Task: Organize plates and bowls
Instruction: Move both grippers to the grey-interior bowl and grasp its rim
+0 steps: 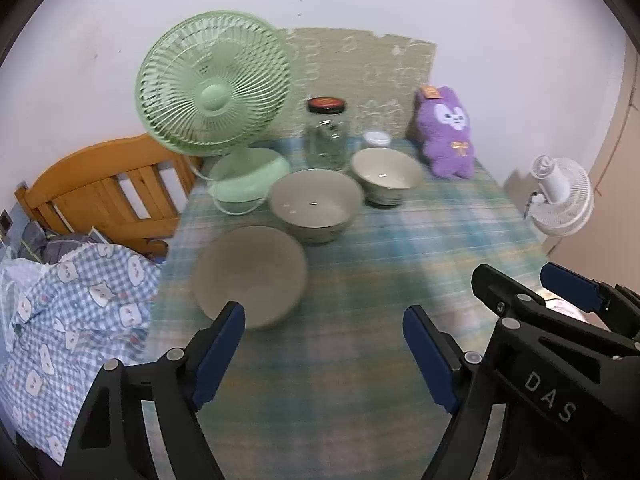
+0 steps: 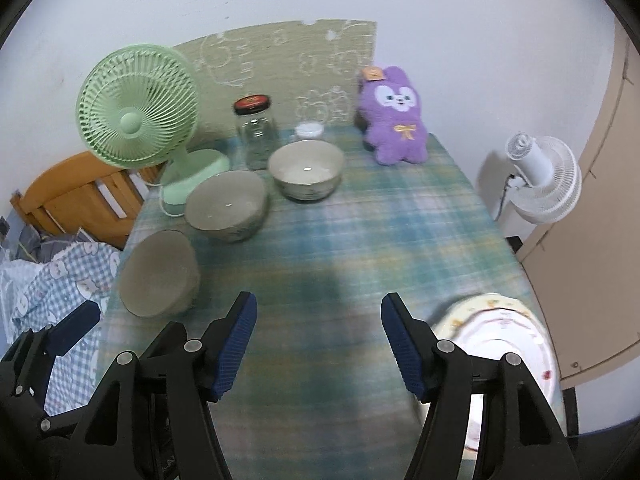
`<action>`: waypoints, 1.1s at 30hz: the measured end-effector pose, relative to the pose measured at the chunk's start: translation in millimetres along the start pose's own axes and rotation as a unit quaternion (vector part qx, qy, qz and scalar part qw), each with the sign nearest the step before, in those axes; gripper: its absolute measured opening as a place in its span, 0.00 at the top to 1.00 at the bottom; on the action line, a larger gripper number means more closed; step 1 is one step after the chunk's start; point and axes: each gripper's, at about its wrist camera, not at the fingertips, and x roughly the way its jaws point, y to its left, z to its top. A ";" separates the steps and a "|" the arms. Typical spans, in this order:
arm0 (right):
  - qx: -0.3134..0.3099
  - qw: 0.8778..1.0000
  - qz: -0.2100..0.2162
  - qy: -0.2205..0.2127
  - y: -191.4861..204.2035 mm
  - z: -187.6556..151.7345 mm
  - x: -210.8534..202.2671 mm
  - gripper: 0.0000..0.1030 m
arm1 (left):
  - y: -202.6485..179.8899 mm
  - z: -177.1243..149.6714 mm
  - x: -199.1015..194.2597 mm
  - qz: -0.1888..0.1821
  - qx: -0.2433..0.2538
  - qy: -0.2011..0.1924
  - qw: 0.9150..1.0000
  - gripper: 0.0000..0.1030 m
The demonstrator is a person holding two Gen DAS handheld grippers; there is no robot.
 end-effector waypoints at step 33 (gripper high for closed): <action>-0.007 0.998 0.025 0.063 121.0 28.4 144.9 0.62 | 105.6 21.2 122.2 0.017 0.023 0.026 0.999 0.55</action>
